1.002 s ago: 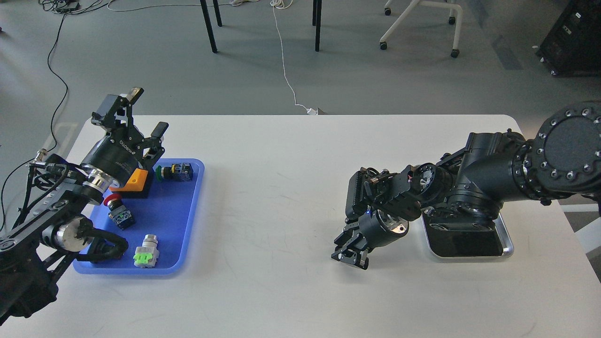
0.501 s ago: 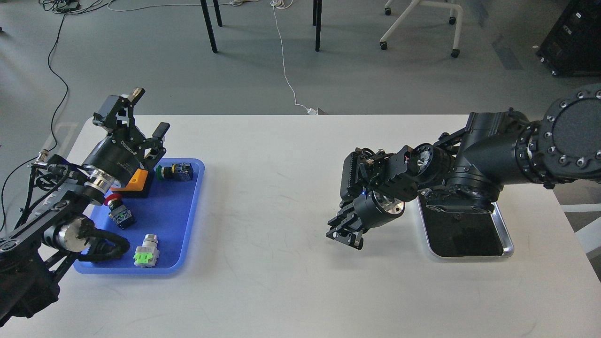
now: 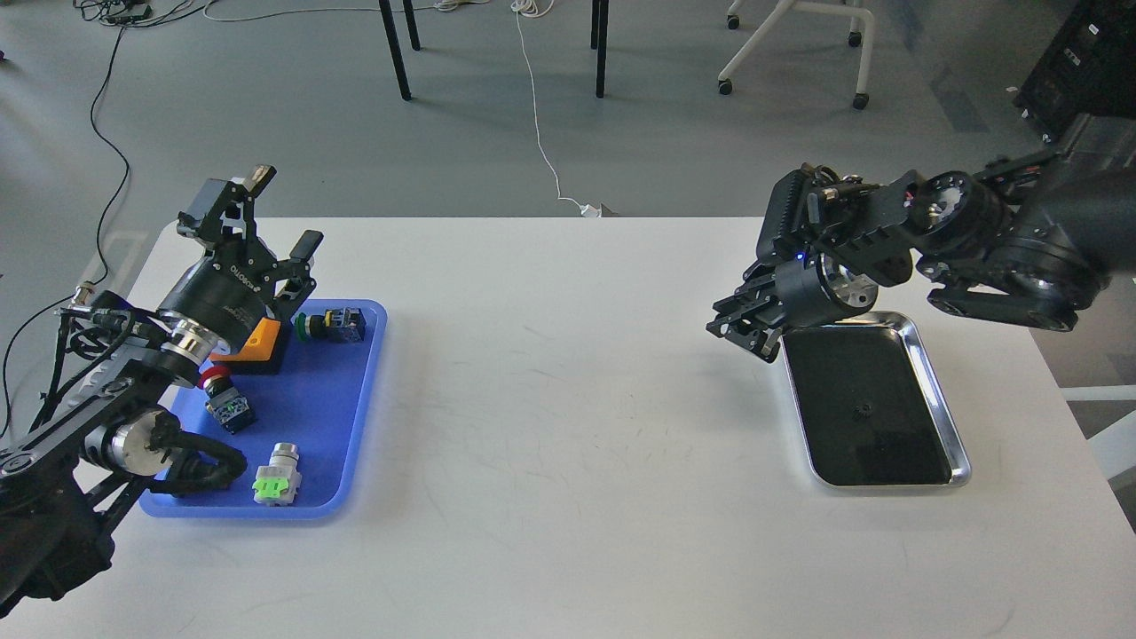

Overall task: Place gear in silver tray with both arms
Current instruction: 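Carry the gear into the silver tray and open the right gripper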

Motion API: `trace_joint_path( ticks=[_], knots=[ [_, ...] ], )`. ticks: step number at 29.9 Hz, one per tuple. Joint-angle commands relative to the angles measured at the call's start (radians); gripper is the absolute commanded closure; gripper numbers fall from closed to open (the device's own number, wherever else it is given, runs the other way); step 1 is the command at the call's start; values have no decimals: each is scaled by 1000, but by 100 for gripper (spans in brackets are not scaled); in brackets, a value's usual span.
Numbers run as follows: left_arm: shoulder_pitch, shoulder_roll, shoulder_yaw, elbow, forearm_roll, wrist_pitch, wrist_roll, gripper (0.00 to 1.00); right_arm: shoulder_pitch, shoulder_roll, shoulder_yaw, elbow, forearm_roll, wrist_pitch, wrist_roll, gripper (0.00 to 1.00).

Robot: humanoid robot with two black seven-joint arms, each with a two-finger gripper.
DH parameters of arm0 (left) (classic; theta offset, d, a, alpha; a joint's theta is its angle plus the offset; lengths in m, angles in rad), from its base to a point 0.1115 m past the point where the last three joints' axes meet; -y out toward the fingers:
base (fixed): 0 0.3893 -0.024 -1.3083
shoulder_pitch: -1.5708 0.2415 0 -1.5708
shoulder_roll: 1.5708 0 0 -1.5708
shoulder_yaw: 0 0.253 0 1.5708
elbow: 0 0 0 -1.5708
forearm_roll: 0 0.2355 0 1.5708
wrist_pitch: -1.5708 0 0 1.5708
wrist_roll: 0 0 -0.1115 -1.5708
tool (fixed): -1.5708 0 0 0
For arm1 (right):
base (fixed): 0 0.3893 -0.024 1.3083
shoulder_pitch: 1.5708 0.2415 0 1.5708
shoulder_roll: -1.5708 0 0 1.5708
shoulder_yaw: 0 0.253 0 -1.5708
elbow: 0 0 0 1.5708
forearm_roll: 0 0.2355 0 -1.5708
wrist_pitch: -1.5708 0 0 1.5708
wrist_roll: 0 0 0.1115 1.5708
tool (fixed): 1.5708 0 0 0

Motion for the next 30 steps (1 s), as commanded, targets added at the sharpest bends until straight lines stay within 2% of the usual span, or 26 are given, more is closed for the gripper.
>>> trace_joint_path(
  ticks=[1,8,22,26,30],
  knots=[
    [0,-9,0,-1,0,0,0,0,-48,-51,-15,-60,-8,0,0,76],
    [0,-28,0,-1,2,0,0,0,-191,-60,-14,-218,-5,-1,0,76],
    [0,-32,2,-1,2,0,0,0,-346,-73,-12,-316,-3,-57,0,72],
    [0,-32,2,-1,2,0,0,0,-357,-74,-11,-316,-3,-60,0,62],
    [0,-34,2,-1,2,0,0,0,-363,-74,-3,-315,-2,-76,0,42]
  ],
)
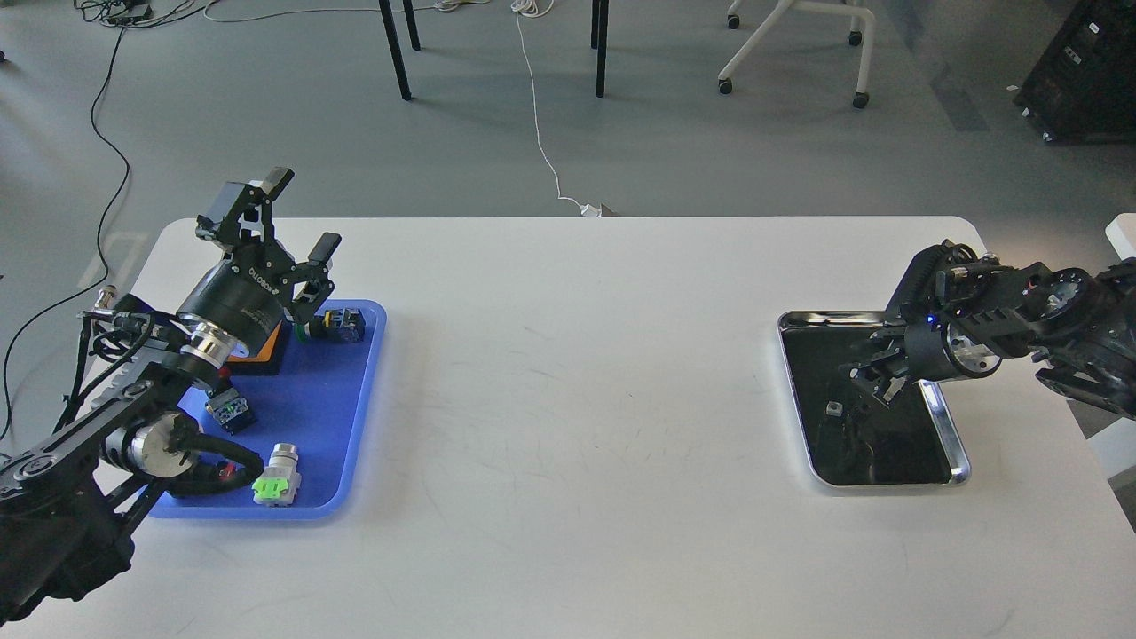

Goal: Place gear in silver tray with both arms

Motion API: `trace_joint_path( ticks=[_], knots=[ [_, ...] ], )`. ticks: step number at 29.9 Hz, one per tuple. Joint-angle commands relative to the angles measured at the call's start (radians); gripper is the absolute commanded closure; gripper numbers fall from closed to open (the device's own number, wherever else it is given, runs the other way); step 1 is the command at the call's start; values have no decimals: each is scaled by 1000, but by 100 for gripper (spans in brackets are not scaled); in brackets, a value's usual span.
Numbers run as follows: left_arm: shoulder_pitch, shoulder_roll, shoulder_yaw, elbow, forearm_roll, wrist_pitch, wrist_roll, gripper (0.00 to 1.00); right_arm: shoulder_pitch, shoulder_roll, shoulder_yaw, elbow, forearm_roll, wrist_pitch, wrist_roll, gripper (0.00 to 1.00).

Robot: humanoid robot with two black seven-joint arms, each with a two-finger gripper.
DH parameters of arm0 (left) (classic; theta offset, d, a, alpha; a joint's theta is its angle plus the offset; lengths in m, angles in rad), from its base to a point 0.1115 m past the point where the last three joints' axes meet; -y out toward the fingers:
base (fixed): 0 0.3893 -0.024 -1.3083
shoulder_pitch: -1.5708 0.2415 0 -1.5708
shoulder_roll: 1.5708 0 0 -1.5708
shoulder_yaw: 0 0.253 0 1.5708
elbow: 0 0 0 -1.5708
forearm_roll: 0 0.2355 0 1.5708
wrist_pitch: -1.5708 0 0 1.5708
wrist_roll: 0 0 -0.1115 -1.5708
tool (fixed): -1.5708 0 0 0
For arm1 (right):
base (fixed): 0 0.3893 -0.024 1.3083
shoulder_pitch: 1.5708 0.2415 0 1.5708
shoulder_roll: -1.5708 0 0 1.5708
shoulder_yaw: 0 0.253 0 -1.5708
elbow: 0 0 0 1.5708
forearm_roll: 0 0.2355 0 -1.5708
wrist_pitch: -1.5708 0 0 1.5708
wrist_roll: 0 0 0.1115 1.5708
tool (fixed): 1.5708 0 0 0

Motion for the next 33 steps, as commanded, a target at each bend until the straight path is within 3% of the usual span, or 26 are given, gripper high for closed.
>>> trace_joint_path(
  ticks=[1,4,11,20,33],
  knots=[
    [-1,-1,0,0,0,0,0,0,-5,-1,5,1,2,-21,0,36],
    [-1,0,0,0,0,0,0,0,-5,-2,9,6,4,-35,0,22],
    [-1,3,0,0,0,0,0,0,42,-79,223,49,62,-41,0,8],
    [-1,-15,2,0,0,0,0,0,-113,-154,687,135,553,-35,0,6],
    [5,-50,3,0,2,9,0,0,-418,-36,1397,151,1239,39,0,6]
  ],
)
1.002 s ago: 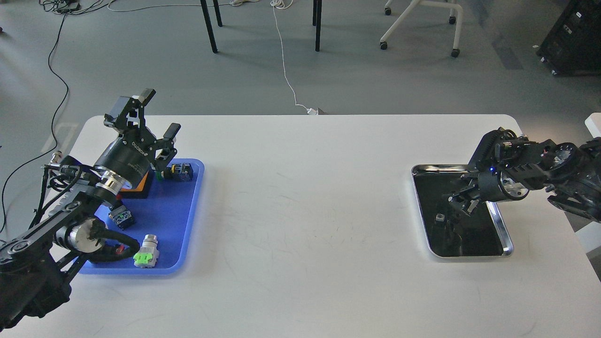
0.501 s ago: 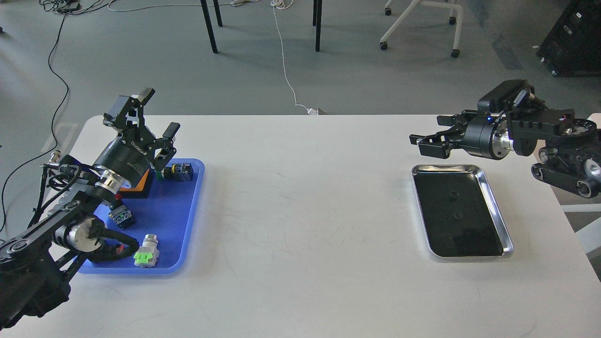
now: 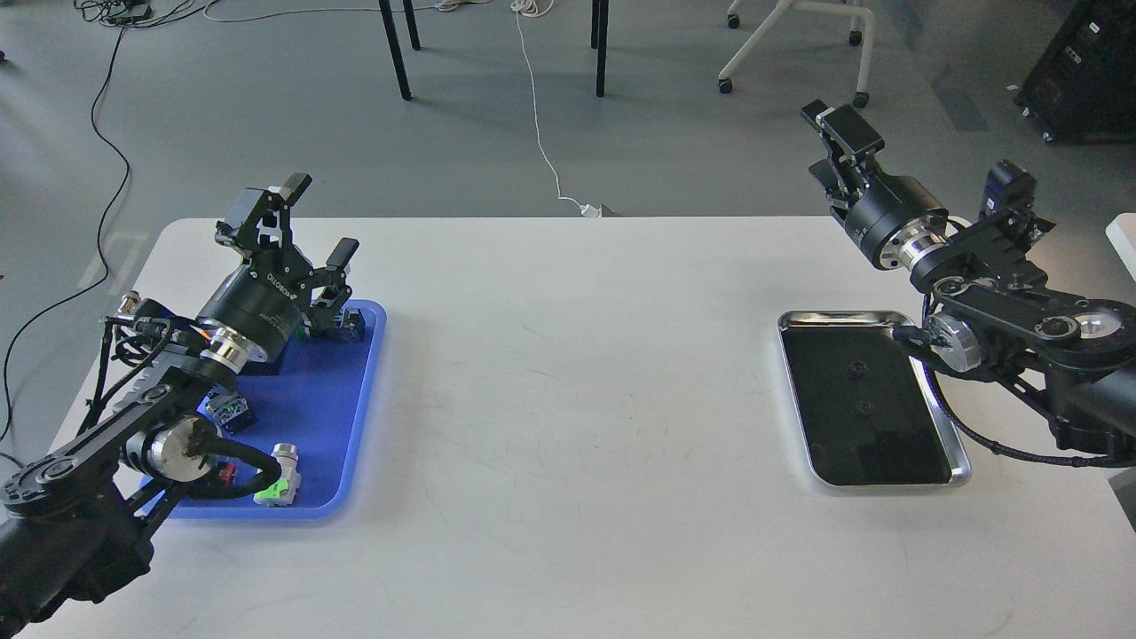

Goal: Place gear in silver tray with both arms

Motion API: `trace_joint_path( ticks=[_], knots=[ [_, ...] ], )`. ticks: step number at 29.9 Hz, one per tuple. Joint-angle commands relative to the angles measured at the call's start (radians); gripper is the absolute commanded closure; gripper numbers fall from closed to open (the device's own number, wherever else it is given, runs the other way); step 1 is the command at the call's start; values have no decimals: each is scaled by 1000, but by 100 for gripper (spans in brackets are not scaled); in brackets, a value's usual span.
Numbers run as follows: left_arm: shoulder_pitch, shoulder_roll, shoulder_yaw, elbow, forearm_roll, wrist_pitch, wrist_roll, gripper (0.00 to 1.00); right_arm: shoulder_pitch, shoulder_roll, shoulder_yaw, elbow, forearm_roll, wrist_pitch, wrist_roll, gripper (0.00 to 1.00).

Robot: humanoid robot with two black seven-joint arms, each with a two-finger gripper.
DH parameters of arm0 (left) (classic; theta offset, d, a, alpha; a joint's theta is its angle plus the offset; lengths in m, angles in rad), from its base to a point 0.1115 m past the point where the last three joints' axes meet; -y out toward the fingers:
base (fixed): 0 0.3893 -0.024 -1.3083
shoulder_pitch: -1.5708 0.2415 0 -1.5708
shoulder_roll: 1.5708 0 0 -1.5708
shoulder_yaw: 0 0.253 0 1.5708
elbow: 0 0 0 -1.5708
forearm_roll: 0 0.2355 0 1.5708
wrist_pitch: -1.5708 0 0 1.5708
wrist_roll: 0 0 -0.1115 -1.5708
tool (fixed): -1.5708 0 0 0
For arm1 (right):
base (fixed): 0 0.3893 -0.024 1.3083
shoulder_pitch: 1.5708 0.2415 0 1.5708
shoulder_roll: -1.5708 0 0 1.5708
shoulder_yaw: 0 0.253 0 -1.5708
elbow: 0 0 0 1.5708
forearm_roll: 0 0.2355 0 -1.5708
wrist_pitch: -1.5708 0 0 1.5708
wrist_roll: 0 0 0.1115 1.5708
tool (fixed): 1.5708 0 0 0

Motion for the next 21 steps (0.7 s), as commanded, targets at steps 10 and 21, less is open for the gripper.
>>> trace_joint_path(
  ticks=[10,21],
  knots=[
    [-22,-57,6,-3,3,53,0,0,-91,113,194,-11,178,110,0,1],
    [-31,-71,6,-41,-2,57,0,0,-124,63,180,-17,175,409,0,1]
  ],
)
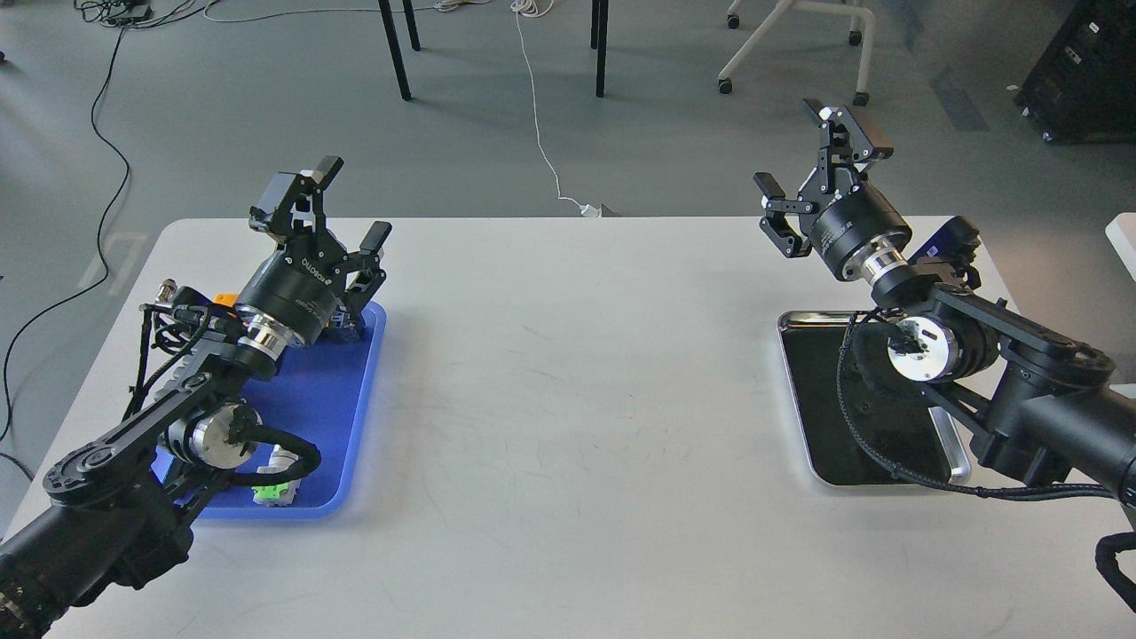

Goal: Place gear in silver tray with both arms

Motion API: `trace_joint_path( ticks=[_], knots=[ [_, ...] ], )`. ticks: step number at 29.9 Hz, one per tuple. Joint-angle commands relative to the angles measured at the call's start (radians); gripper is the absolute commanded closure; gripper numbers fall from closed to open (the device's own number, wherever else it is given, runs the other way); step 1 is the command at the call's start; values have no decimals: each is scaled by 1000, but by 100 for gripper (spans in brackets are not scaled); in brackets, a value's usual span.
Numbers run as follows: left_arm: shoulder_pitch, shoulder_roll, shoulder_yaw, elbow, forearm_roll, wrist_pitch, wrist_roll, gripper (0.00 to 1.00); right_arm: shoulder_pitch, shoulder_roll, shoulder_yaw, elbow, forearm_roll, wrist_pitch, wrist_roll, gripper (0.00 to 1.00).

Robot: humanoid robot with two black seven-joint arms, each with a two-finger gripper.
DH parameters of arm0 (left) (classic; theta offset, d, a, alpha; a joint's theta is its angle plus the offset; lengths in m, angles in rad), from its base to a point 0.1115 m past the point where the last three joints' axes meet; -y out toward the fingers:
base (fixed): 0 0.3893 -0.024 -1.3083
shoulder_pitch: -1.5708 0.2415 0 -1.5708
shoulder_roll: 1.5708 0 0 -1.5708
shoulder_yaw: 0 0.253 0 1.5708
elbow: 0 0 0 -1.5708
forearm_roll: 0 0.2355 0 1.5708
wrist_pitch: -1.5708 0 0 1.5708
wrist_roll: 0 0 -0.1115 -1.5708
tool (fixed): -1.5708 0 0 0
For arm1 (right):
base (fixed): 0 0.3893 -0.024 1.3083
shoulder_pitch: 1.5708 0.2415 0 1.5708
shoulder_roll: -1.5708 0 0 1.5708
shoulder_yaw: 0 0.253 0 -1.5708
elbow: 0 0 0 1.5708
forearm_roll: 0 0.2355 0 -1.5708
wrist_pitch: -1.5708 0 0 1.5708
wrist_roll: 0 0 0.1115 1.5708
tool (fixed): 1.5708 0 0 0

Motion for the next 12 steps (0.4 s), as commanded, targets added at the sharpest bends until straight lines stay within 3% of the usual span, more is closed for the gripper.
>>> trace_joint_path(
  ticks=[1,7,12],
  knots=[
    [-1,-26,-4,0,-1,0,0,0,-12,-4,-1,0,-2,28,0,1],
    [1,-54,-12,0,-2,-6,0,0,-64,-14,7,7,-4,25,0,1],
    [1,-40,-13,0,-7,-15,0,0,-89,-128,22,95,-5,29,0,1]
  ],
)
